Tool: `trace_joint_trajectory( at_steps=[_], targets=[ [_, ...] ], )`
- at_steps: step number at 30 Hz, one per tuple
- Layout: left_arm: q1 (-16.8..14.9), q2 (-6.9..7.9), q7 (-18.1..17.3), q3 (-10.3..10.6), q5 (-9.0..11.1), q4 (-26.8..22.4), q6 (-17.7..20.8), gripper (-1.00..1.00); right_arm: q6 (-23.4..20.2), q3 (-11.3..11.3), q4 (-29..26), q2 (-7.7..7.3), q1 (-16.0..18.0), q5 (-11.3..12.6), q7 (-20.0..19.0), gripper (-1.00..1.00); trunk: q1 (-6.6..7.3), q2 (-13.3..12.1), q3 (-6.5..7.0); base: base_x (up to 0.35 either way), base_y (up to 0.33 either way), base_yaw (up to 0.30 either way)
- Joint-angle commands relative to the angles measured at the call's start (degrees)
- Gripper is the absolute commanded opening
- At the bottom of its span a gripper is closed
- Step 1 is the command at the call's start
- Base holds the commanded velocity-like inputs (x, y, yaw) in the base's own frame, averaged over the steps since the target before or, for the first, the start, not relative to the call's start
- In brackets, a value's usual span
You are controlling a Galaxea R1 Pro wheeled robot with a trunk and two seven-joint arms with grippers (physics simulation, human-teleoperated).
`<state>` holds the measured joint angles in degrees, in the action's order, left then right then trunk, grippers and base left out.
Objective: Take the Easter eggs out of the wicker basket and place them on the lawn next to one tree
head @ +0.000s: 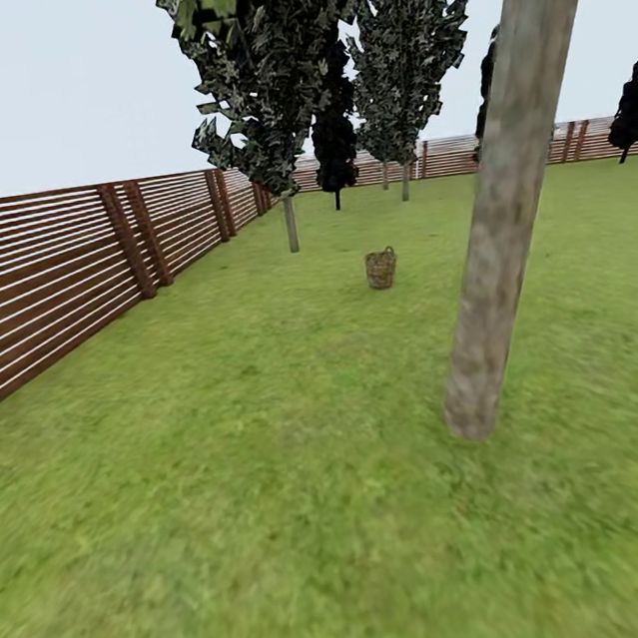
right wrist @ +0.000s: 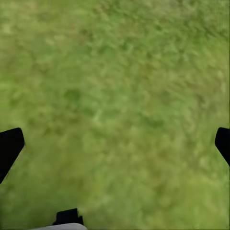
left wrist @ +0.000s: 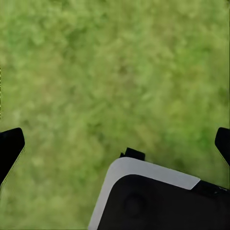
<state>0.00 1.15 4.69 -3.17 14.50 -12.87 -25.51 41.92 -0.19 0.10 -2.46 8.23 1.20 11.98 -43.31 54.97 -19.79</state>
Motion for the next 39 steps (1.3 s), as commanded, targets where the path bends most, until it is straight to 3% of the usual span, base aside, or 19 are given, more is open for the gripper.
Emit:
trace_joint_trajectory(
  at_steps=[1, 8, 16, 39],
  targets=[
    [0.0, -0.03, 0.1, -0.2, -0.2, -0.1, -0.2, 1.0, 0.3, 0.0, 0.0, -0.03, 0.0, 0.1, 0.0, 1.0, -0.04, 0.0, -0.06, 0.33, 0.156, 0.0],
    [0.0, 0.9, 0.5, -0.3, -0.2, -0.1, -0.5, 1.0, 0.5, -0.2, -0.2, -0.2, 0.0, 0.1, 0.2, 1.0, -0.04, 0.0, -0.06, 0.329, 0.149, 0.0],
    [0.0, 0.9, 0.4, -0.2, -0.3, -0.1, -0.5, 1.0, 0.0, -0.3, -2.7, -0.35, 0.0, 0.0, 0.1, 1.0, -0.04, 0.0, -0.06, 0.329, 0.072, 0.0],
    [0.0, 1.34, 0.5, -0.3, -0.2, -0.4, -0.5, 1.0, 0.5, 0.1, -2.9, -0.53, 0.0, -0.3, 0.0, 1.0, -0.04, 0.0, 0.16, 0.33, 0.054, 0.0]
  ],
)
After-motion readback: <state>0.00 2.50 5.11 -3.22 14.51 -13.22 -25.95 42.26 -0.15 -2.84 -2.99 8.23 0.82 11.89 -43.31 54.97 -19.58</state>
